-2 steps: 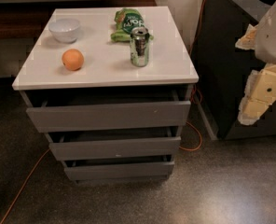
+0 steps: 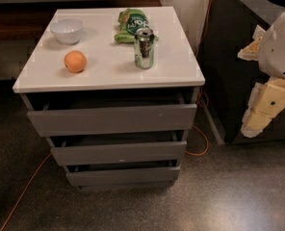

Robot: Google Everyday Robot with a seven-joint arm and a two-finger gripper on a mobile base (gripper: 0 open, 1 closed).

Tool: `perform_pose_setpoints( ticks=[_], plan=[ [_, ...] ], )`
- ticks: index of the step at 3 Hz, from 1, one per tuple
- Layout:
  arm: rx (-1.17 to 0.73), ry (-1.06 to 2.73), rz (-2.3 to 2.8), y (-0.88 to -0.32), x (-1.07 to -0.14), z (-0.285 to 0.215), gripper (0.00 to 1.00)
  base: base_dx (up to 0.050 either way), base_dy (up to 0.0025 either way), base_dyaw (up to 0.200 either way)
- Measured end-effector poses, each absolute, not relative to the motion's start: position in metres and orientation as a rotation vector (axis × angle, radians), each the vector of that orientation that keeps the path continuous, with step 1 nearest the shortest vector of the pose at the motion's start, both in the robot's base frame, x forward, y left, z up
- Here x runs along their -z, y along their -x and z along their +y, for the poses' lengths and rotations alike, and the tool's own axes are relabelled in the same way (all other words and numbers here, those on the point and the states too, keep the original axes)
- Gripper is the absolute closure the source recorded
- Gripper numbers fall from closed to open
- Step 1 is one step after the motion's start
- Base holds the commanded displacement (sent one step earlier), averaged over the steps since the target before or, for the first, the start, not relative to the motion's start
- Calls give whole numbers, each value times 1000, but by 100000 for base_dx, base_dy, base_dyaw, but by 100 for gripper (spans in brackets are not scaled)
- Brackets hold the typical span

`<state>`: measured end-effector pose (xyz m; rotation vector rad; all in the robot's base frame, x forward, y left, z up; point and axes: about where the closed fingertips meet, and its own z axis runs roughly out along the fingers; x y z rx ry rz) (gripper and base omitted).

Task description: Place orange into bottom drawer

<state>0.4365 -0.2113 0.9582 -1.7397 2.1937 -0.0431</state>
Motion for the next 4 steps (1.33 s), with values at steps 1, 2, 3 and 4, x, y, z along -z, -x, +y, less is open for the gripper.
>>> perform_pose_setpoints(
  ticks=[1, 2, 3, 4],
  plan=[
    [-60, 1777, 2134, -433, -917, -202, 0, -4949, -2, 16],
    [-60, 1777, 2134, -433, -917, -202, 0, -5007, 14, -100],
    [-59, 1776, 2134, -433, -918, -202, 0, 0, 0, 0],
    [-81, 1781, 2133, -436, -903, -197, 0, 0, 0, 0]
  ],
)
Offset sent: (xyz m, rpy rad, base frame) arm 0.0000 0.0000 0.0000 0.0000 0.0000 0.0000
